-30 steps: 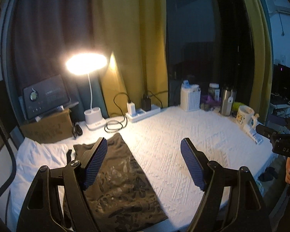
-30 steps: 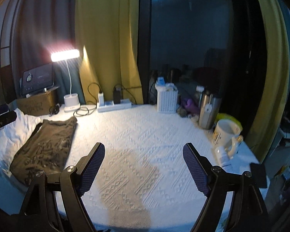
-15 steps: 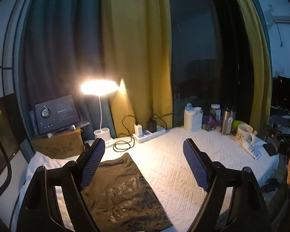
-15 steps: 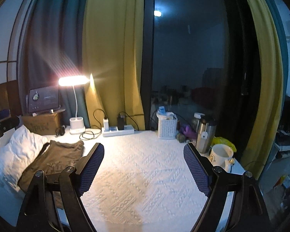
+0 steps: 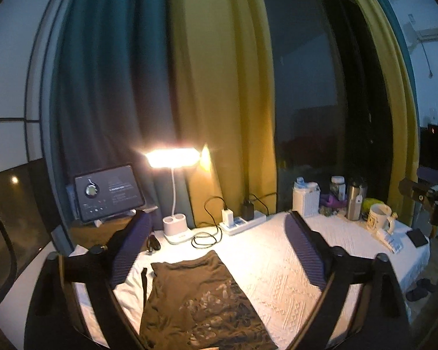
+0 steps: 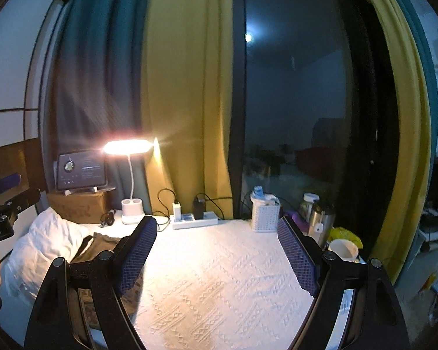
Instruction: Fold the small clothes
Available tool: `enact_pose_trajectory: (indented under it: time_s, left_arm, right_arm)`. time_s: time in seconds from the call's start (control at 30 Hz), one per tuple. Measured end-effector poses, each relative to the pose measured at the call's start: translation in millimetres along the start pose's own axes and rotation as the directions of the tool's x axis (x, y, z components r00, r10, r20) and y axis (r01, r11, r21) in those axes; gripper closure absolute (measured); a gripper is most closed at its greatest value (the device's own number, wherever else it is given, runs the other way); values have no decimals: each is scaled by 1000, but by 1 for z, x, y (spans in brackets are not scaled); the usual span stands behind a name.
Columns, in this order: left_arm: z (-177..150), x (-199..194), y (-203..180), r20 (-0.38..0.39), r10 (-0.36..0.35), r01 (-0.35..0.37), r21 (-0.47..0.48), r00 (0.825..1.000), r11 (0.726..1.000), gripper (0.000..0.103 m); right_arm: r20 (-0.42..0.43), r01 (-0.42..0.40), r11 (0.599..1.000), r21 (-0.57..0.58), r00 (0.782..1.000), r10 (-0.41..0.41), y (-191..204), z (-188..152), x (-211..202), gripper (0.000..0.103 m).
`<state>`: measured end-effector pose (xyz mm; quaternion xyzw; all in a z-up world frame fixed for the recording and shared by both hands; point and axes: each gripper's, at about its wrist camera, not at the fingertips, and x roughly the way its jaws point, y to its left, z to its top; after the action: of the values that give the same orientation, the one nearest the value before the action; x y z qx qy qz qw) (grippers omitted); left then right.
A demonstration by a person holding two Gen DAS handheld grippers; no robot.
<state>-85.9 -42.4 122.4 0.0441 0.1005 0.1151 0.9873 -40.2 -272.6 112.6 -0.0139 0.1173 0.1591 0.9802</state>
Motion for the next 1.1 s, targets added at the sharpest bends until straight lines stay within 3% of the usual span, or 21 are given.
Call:
enact_pose_trajectory:
  time_s: [0.2,0.37,0.63,1.1]
  left_arm:
    - [3,-10,12,22,22,-22,-27,1000,999,8]
    - [3,-16,23,20,-3,4,-45,1000,999,7]
    - [-4,-11,37,3,3,-3,-81,1000,997,3]
    - [-17,3,33,-47,-6,3,-79,999,997,3]
  right_arm:
    - [37,0,1000,-16,999,0,14,14,-11,17]
    - [58,43,999,13,997,-44,24,22,-18,17]
    - [78,-2,1000,-30,997,5,38,25,-24,17]
    - [6,9,1000,-7,1000,-8,27,8,4,16]
